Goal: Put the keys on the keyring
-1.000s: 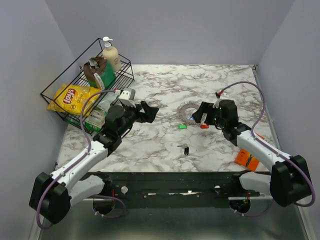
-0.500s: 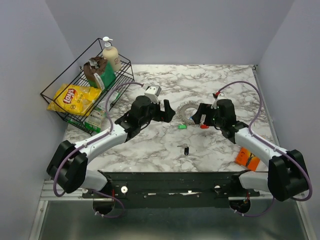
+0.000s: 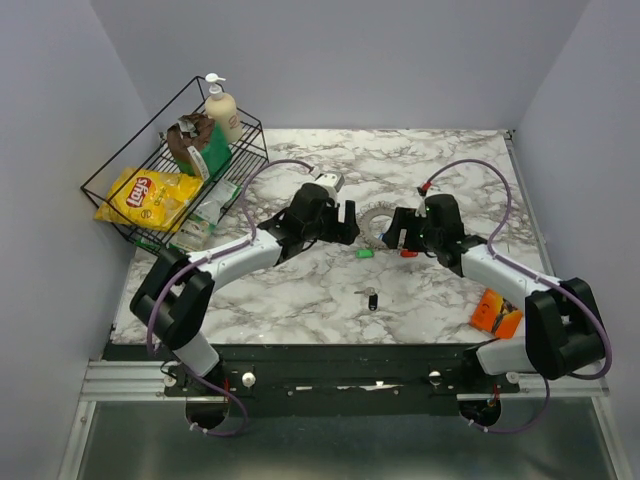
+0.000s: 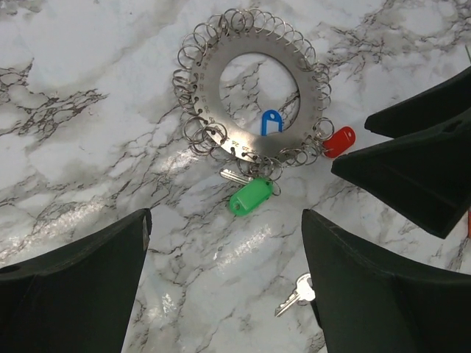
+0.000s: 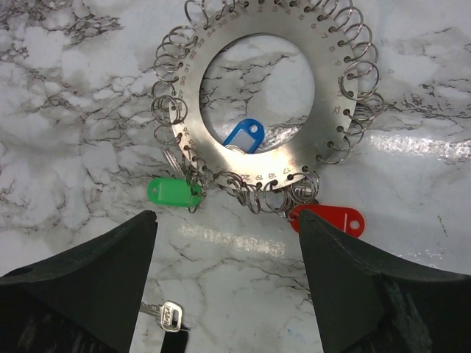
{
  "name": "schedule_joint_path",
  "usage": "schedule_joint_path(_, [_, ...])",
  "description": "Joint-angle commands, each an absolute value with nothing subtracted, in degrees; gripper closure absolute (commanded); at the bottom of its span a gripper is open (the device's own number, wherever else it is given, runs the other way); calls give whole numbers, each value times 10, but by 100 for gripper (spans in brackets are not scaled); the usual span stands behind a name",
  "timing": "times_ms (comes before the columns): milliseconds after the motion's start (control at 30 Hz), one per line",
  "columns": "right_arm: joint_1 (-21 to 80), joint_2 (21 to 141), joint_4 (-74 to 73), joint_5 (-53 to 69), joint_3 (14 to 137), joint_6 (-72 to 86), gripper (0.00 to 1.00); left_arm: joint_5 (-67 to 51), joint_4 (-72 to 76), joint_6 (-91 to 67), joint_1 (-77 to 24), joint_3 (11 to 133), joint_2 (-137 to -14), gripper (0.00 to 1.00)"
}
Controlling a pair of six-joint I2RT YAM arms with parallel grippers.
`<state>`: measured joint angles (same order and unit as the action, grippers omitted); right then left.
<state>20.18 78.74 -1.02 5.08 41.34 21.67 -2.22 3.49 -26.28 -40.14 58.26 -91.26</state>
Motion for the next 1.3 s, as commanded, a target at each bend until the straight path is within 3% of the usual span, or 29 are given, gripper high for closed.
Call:
schedule_joint_path(0, [205,793,-30,75,434,207,15,-48,7,-251,-402,622,-955,9])
schedule_joint_path(667, [215,961,23,180,570,194,29,-139,44,-281,-327,611,-999,9])
schedule_joint_path(867, [216,999,36,202,597,192,30,-256,144,-324,-292,554,-990,10])
schedule_joint_path(1267, [217,1071,40,228,649,205,36,-243,166,-302,-285,509,-932,8])
